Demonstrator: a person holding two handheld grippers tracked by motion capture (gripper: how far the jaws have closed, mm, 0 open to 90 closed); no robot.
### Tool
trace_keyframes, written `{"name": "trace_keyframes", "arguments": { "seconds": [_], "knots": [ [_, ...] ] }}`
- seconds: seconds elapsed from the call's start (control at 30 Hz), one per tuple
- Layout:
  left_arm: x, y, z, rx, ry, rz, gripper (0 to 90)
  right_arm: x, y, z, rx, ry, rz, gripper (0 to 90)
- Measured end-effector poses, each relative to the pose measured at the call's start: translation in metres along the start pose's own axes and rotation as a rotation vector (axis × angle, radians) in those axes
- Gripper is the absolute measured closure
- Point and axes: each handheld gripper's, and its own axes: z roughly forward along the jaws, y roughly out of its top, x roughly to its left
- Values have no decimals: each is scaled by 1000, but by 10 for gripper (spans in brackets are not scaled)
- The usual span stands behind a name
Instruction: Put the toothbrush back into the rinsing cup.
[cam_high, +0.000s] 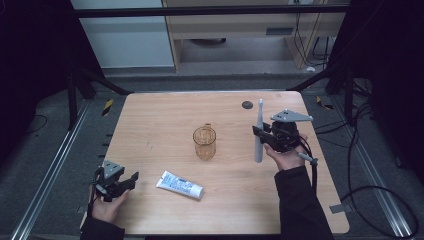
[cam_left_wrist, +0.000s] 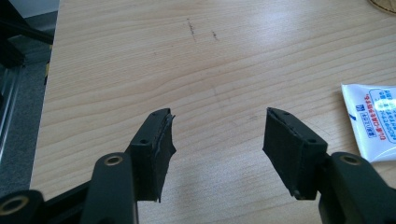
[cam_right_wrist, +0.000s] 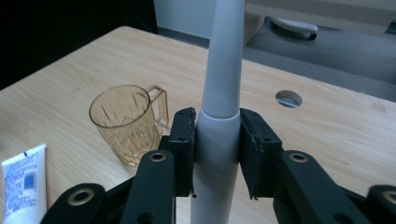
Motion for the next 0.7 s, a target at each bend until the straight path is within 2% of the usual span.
{"name": "trace_keyframes", "arguments": {
  "seconds": [0.23, 0.7],
  "knots": [
    [0, 0, 0, -2, 0, 0, 415, 6, 6, 2, -79, 0, 16, 681],
    [0, 0, -1, -4, -2, -2, 415, 18, 13, 21, -131, 9, 21, 682]
  ]
}}
